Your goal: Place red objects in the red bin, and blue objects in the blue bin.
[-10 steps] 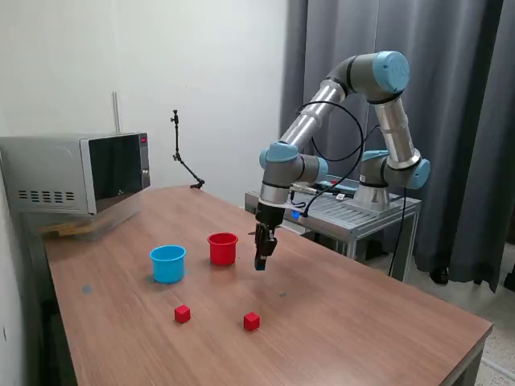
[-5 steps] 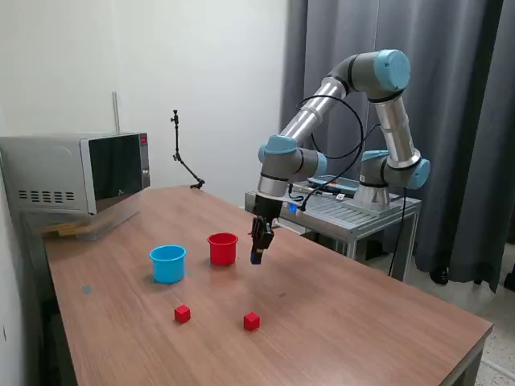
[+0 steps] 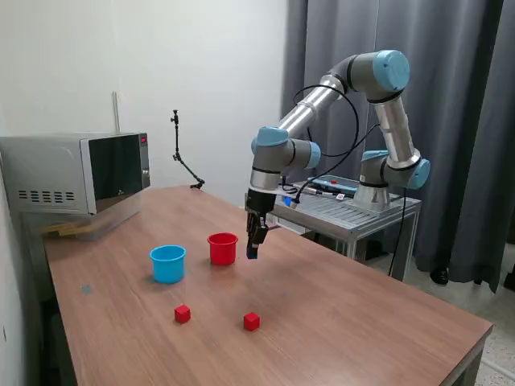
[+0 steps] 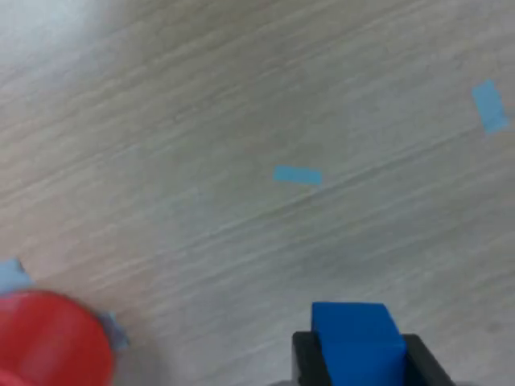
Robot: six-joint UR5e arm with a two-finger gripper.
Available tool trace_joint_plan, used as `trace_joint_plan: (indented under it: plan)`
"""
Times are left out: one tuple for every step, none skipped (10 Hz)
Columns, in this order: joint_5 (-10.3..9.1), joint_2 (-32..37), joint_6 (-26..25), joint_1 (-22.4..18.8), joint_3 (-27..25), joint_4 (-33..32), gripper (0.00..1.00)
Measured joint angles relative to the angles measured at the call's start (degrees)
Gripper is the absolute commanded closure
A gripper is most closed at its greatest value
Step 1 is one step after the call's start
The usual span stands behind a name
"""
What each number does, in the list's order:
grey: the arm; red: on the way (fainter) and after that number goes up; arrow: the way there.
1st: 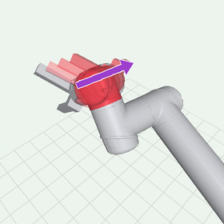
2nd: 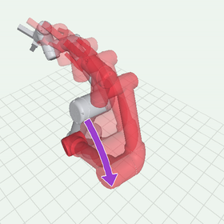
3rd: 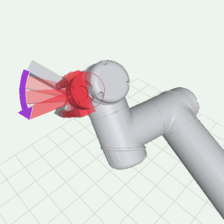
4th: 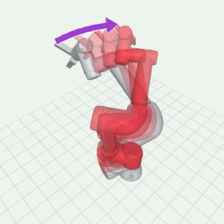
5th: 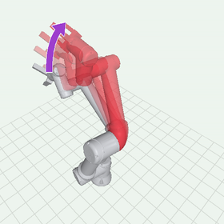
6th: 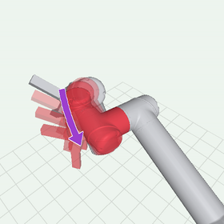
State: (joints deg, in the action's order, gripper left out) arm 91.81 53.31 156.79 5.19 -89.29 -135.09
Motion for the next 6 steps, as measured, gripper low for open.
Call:
trace_joint_plan:
  plan:
    - [0.02, -0.14, 0.03, 0.09, 1.47, 1.04, 1.0]
    - [0.03, -0.27, 0.06, 0.3, 3.02, 2.63, 1.0]
    - [-0.01, -0.47, 0.07, 0.8, 4.77, 4.75, 1.0]
    - [-0.08, -0.69, 0.16, 1.43, 6.44, 6.59, 1.0]
    - [-0.1, -0.87, 0.59, 2.12, 7.88, 7.82, 1.0]
    - [-0.11, -1.04, 1.11, 2.74, 9.24, 9.57, 1.0]
